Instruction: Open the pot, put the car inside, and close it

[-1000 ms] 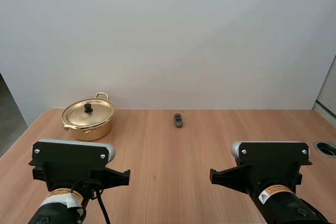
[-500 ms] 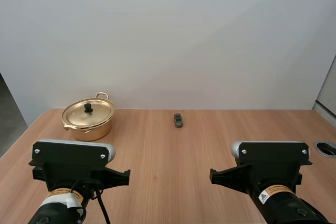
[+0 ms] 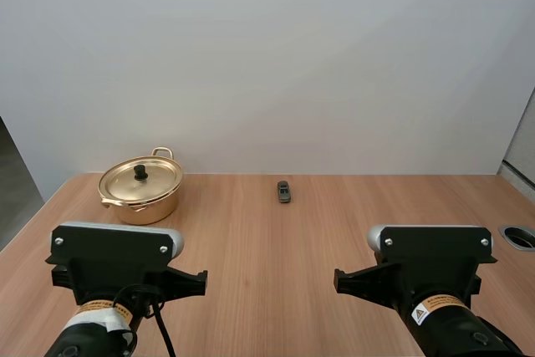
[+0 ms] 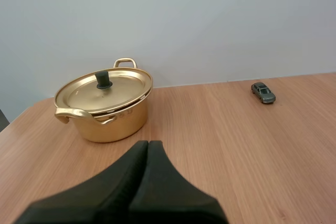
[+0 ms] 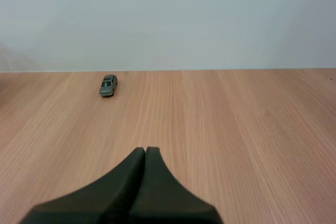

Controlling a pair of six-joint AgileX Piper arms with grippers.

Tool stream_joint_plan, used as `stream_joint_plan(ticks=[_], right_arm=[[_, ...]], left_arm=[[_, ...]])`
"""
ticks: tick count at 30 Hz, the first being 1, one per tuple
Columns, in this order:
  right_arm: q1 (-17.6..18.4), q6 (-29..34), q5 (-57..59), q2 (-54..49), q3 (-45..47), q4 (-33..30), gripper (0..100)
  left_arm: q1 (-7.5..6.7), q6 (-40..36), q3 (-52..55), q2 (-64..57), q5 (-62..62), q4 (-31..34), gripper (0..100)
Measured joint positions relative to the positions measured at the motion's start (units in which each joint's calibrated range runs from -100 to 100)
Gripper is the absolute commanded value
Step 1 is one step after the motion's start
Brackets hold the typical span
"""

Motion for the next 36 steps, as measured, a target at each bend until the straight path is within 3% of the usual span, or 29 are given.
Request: stream_joint_plan(ticks=[18, 27, 31, 36], right_arm=[[0.0, 0.0, -2.7, 0.0, 0.0, -1.0, 0], [0.0, 0.0, -24.0, 0.0, 0.0, -15.5, 0], [0.0, 0.0, -33.4, 0.0, 0.0, -20.3, 0], [0.0, -4.5, -47.6, 0.0, 0.0, -19.7, 0]], left_arm=[[0.00, 0.0, 0.0, 0.0, -6.5, -0.2, 0], [0.00, 9.2, -1.2, 0.0, -27.3, 11.7, 0], [0.00, 11.2, -7.2, 0.0, -34.1, 17.3, 0], [0.00, 7.0, -18.6, 0.3, -31.5, 17.9, 0]])
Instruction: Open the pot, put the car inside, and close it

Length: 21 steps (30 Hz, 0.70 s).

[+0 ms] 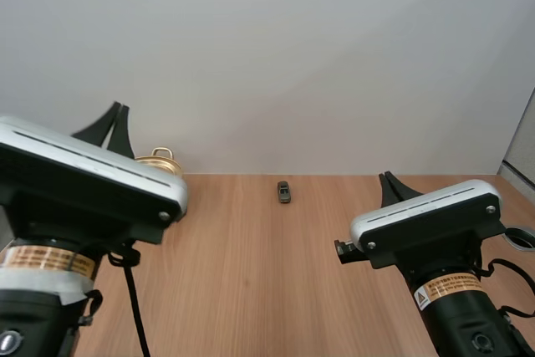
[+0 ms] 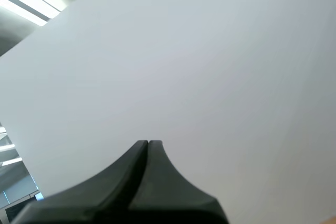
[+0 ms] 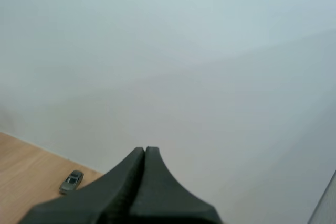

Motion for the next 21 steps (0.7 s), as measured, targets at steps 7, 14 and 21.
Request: stream_joint_plan(ticks=[7, 14, 21], right_arm=[[0.0, 2.6, -8.1, 7.6, -9.7, 7.4, 0], [0.7, 3.0, 6.8, 21.2, -24.0, 8.0, 0], [4.1, -6.8, 24.9, 34.3, -37.9, 18.8, 0]], left_arm=[[0.08, -10.6, -14.3, 10.5, 18.4, -2.9, 0], [2.37, -18.4, -28.1, 24.2, 36.6, -2.9, 0], [4.73, -16.4, -42.0, 37.3, 54.8, -2.7, 0]])
